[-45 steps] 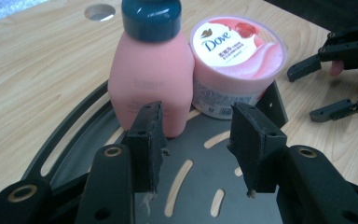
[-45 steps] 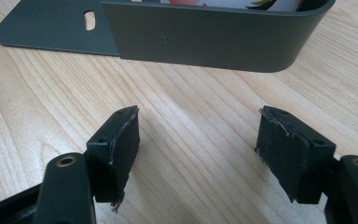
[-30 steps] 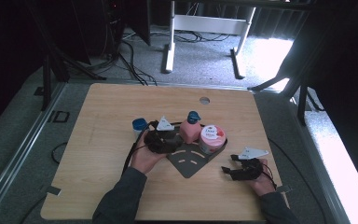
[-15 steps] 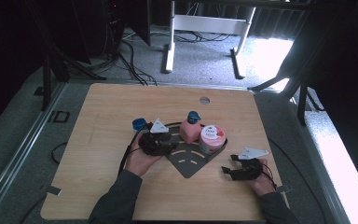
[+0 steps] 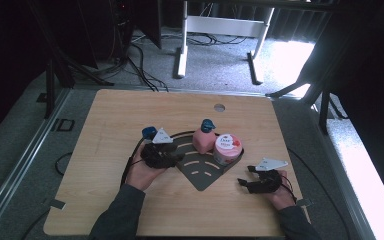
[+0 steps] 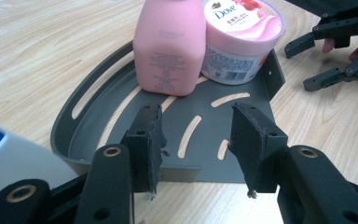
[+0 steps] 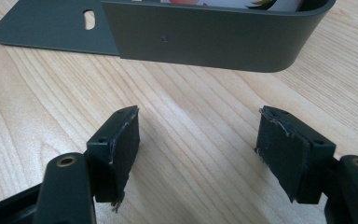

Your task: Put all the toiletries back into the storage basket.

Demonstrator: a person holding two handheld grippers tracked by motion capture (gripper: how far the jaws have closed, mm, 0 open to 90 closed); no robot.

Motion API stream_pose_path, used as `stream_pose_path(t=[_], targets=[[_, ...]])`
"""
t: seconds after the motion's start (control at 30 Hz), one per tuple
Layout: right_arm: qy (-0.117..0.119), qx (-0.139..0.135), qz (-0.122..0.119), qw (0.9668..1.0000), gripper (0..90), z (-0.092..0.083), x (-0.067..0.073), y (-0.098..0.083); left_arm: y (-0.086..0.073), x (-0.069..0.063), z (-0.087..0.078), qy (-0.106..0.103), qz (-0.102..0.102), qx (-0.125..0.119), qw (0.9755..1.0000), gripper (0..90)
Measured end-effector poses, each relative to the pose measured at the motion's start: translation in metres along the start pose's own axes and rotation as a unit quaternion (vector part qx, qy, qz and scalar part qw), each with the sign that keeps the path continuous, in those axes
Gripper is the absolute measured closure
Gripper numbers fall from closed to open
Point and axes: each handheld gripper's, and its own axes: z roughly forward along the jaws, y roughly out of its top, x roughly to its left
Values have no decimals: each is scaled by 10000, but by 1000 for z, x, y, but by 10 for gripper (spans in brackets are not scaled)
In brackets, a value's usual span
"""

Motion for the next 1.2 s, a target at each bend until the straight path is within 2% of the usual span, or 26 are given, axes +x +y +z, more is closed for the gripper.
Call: stream_pose_path(t=[0.4,0.63,1.2], targets=[[9,2,0,10000,295,0,0,0,-11,6,-8,-49,-71,67,9999,521],[9,-3,23,10000,295,0,0,0,-15,7,-14,-77,-11,119,9999,521],[15,-9,30,10000,295,0,-1,0,-30,20,-29,118,-202,126,9996,520]])
